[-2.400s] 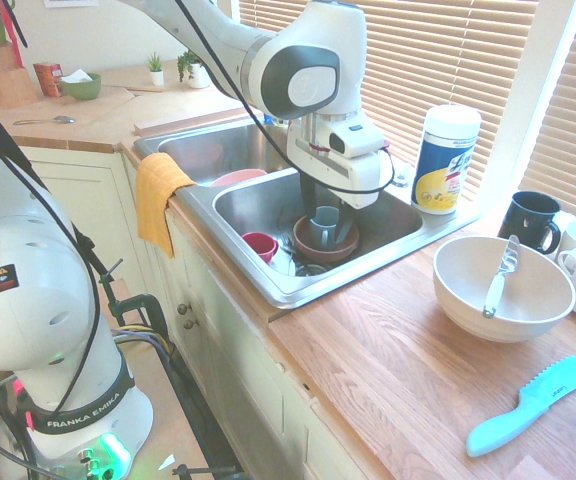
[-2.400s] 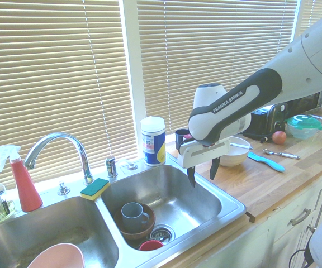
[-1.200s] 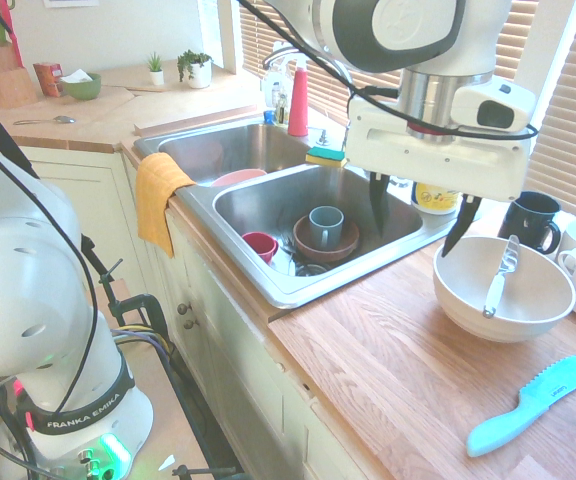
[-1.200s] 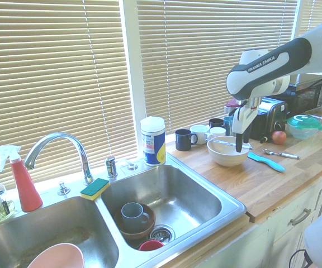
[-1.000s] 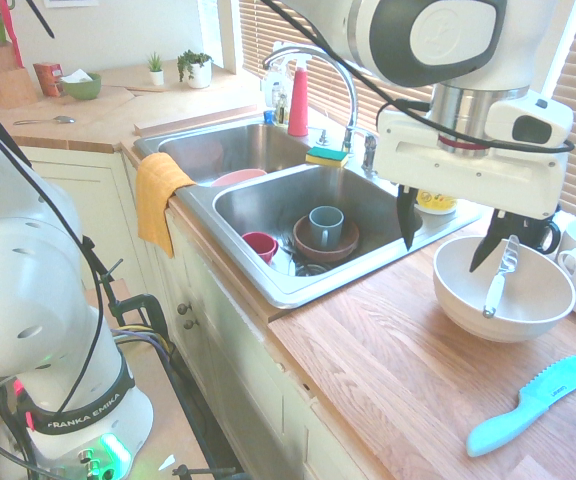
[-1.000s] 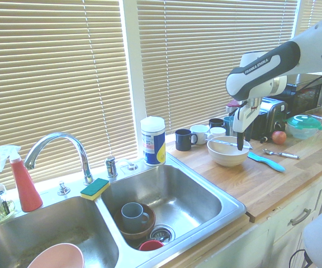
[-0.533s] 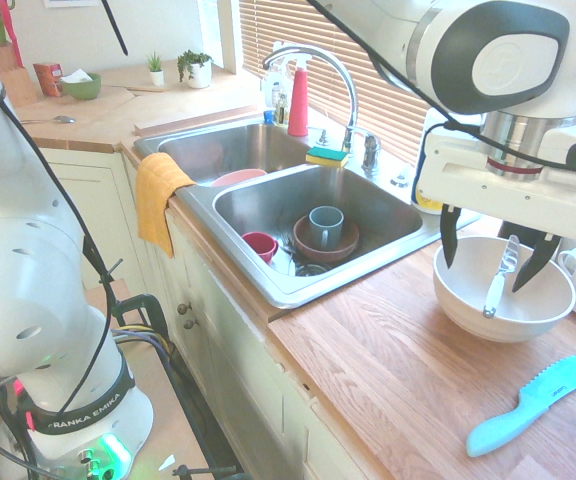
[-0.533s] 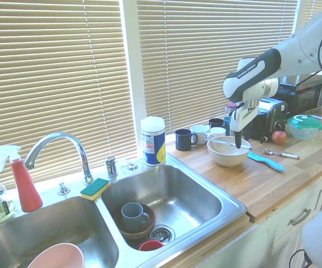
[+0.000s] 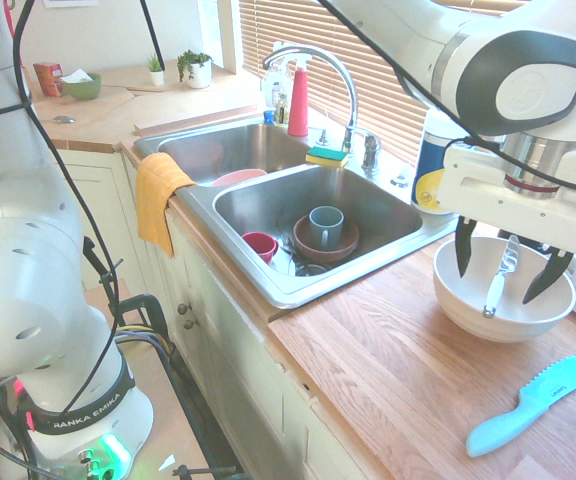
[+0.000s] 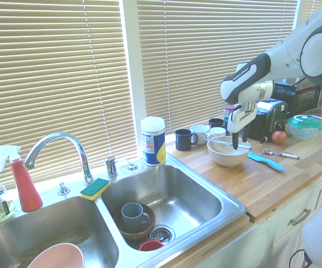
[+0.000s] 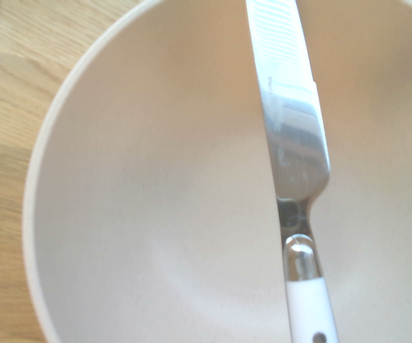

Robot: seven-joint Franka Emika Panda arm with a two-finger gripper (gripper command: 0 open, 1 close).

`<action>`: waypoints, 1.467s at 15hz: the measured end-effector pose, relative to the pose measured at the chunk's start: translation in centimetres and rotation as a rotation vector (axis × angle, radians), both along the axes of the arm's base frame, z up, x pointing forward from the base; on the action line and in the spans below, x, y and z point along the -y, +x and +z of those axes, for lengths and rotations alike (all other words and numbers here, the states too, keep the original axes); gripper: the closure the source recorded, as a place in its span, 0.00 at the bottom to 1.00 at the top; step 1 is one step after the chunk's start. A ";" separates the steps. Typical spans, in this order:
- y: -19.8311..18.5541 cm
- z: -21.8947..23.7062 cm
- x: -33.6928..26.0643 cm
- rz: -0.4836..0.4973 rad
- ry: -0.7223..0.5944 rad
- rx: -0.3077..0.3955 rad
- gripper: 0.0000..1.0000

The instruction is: Put the knife into the sink

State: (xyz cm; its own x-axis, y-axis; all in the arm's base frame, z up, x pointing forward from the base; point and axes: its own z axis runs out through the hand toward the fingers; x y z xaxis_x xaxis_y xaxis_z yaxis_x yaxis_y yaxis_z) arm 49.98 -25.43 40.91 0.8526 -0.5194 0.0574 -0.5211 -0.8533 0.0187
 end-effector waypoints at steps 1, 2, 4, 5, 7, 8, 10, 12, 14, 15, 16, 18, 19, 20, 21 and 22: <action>0.2 -0.4 0.0 -0.007 0.006 0.004 1.00; 0.4 -0.8 0.1 -0.012 0.012 0.004 1.00; 0.7 -1.4 0.2 -0.019 0.016 0.008 1.00; 0.7 -1.6 0.2 -0.020 0.017 0.007 1.00; 0.8 -1.7 0.3 -0.023 0.018 0.011 1.00; 0.9 -1.5 0.3 -0.024 0.017 0.016 1.00; 1.0 -1.2 0.4 -0.021 0.011 0.022 1.00; 1.2 -1.0 0.4 -0.019 0.007 0.026 1.00; 1.3 -1.0 0.2 -0.017 0.007 0.026 1.00; 1.3 -1.0 0.1 -0.016 0.007 0.025 1.00; 1.3 -1.0 0.1 -0.016 0.007 0.025 1.00; 1.3 -1.0 0.1 -0.016 0.006 0.025 1.00; 1.3 -1.0 0.1 -0.016 0.005 0.024 1.00; 1.3 -1.0 0.2 -0.017 0.005 0.024 1.00; 1.2 -1.0 0.3 -0.019 0.005 0.024 1.00; 1.2 -1.0 0.4 -0.023 0.005 0.024 1.00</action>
